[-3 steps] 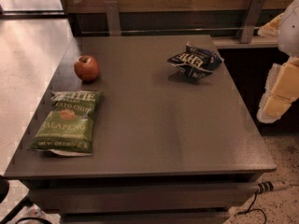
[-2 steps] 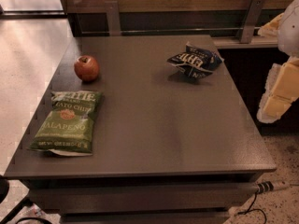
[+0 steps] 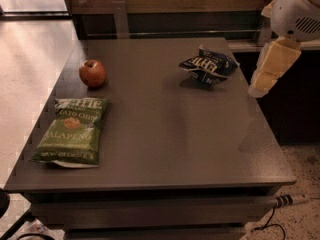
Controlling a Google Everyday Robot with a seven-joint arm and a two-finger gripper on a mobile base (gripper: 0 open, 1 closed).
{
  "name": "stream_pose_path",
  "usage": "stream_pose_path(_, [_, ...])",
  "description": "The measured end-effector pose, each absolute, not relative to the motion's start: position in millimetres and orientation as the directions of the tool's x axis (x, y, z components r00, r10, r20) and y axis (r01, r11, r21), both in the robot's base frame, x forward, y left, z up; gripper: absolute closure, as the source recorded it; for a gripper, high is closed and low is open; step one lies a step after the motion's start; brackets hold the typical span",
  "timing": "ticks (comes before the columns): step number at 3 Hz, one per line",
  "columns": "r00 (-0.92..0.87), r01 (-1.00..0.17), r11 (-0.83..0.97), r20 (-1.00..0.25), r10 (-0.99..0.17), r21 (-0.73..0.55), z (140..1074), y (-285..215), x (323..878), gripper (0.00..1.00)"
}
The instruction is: Move blue chip bag near green jalapeno chip bag
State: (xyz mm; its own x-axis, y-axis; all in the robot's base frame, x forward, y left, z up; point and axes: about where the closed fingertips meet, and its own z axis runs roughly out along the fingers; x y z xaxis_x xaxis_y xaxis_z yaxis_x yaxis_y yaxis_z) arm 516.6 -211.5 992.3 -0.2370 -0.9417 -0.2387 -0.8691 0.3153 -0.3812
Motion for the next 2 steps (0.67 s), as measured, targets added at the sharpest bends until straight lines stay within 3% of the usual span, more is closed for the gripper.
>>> stream_pose_path(2, [-0.258, -0.845, 0.394, -0.369, -0.893, -0.362, 963, -201, 613, 0.0])
